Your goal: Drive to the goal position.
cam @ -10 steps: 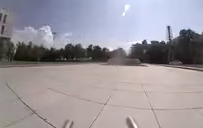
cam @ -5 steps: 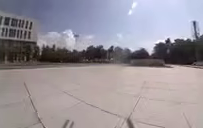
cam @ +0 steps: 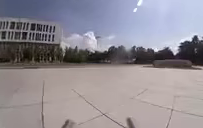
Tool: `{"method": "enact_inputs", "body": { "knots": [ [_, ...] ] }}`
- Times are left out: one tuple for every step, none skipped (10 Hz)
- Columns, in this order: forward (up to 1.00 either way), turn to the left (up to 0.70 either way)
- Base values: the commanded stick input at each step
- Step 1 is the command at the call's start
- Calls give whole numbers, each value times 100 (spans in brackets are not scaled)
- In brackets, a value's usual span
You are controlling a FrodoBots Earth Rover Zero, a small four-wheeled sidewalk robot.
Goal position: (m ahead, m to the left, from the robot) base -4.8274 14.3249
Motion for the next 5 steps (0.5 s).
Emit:
{"method": "enact_inputs", "body": {
  "knots": [
    [70, 35],
    [70, 35],
    [70, 35],
    [70, 35],
    [70, 35]
  ]
}}
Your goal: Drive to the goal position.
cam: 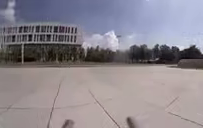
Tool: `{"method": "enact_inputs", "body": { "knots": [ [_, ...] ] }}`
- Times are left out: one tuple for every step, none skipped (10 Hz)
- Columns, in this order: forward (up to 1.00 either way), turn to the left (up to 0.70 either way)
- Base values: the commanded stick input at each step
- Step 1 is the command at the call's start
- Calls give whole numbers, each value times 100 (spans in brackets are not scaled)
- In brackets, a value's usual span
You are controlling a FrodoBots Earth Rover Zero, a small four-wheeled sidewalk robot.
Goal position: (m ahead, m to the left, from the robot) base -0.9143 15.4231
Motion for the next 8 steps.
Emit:
{"method": "enact_inputs", "body": {
  "knots": [
    [70, 35],
    [70, 35],
    [70, 35],
    [70, 35],
    [70, 35],
    [70, 35],
    [70, 35],
    [70, 35]
  ]
}}
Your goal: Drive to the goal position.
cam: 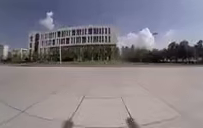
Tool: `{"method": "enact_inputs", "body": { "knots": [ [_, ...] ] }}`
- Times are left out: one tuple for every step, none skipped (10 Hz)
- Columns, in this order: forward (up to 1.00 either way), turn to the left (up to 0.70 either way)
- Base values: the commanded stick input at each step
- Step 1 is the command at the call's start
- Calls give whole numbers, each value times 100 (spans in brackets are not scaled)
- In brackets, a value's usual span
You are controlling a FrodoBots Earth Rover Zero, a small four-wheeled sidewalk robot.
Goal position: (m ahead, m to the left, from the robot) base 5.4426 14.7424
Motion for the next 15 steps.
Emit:
{"method": "enact_inputs", "body": {
  "knots": [
    [70, 35],
    [70, 35],
    [70, 35],
    [70, 35],
    [70, 35],
    [70, 35],
    [70, 35],
    [70, 35],
    [70, 35],
    [70, 35],
    [70, 35],
    [70, 35],
    [70, 35],
    [70, 35],
    [70, 35]
  ]
}}
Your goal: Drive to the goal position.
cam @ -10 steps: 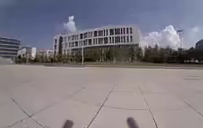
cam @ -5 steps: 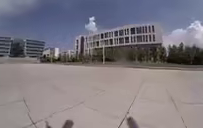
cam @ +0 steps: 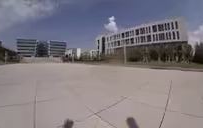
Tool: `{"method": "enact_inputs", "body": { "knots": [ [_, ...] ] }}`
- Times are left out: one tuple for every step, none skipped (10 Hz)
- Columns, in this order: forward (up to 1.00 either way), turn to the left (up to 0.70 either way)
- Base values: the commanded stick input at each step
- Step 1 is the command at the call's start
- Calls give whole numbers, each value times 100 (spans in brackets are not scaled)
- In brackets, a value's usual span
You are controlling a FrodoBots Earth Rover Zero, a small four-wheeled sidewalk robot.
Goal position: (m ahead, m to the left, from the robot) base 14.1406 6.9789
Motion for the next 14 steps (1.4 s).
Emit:
{"method": "enact_inputs", "body": {
  "knots": [
    [70, 35],
    [70, 35],
    [70, 35],
    [70, 35],
    [70, 34],
    [67, 32],
    [42, 17],
    [12, 0],
    [10, 0],
    [9, 0],
    [1, 0],
    [0, -7],
    [-28, -30],
    [-59, -30]
  ]
}}
